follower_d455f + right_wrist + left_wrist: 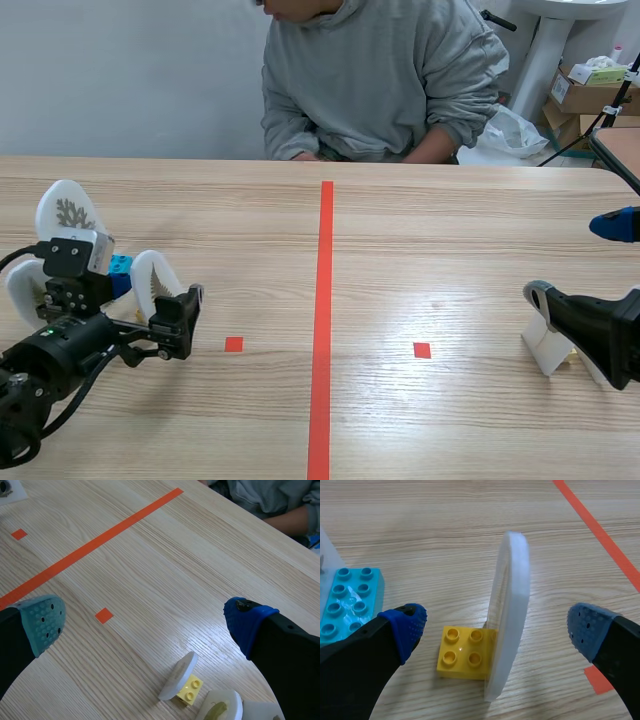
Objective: Do the leaf sorting experiment
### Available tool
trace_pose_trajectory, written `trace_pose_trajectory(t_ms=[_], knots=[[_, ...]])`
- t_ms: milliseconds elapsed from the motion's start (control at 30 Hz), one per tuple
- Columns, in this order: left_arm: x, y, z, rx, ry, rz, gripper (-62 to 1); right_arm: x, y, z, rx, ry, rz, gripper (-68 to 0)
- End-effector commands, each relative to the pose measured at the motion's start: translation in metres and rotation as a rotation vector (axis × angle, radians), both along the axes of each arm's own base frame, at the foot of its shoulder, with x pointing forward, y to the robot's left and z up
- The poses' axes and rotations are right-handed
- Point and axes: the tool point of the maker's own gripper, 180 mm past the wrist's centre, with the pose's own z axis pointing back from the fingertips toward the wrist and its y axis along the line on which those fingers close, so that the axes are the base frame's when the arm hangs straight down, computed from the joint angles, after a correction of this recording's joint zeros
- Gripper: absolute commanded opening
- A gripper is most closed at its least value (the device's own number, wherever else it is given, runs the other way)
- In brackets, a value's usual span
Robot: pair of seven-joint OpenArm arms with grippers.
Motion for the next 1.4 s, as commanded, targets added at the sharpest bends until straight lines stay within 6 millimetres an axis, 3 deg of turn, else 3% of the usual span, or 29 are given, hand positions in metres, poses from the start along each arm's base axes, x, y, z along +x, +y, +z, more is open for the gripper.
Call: trace_pose_trajectory(t_ms=[0,500,900,1200,1367], knots=[[0.009,-0.006,0.023,-0.015,-0.068,-0.018,-0.6,0.004,0.001,0.012,0.006,-0.035,0.014,0.4],[-0.001,0.004,0.089,0.027,-0.198,-0.044,-0.6,0.004,0.001,0.012,0.006,-0.035,0.014,0.4],[-0.044,-0.043,0.140,0.009,-0.272,-0.234,-0.6,0.004,0.001,0.012,0.006,-0.035,0.014,0.4],[-0.079,-0.065,0.146,0.022,-0.234,-0.369,-0.6,0.004,0.000,0.012,0.005,-0.035,0.014,0.4],[-0.096,-0.067,0.136,0.024,-0.183,-0.394,-0.6,0.004,0.000,0.012,0.005,-0.035,0.014,0.4]])
